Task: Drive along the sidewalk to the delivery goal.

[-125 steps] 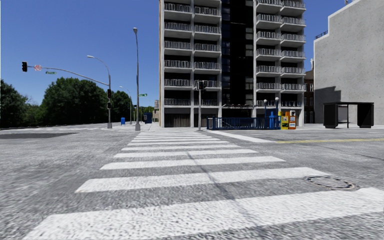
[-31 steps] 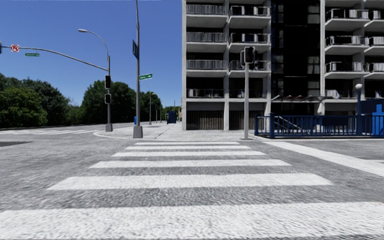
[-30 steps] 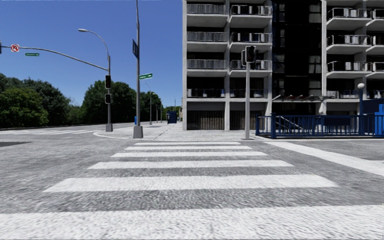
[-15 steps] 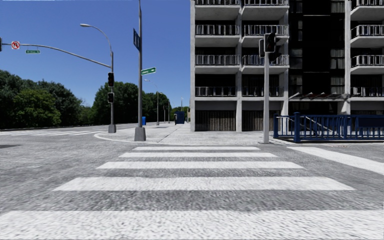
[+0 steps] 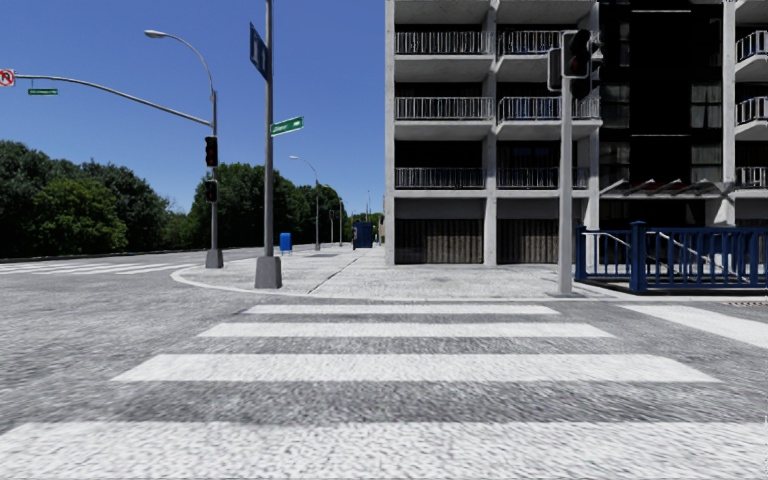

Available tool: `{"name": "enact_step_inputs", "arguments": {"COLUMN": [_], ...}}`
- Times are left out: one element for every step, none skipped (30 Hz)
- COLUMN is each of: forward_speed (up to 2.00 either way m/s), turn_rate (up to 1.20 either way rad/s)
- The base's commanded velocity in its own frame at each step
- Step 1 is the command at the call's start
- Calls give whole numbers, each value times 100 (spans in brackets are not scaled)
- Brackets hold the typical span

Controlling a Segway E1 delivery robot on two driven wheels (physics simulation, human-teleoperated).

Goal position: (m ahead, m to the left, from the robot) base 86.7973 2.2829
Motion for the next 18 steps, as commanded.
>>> {"name": "enact_step_inputs", "arguments": {"forward_speed": [200,200,200,200,200,200,200,200,200,200,200,200,200,200,200,200,200,200], "turn_rate": [0,0,0,0,0,0,0,0,0,0,0,0,0,0,0,0,0,0]}}
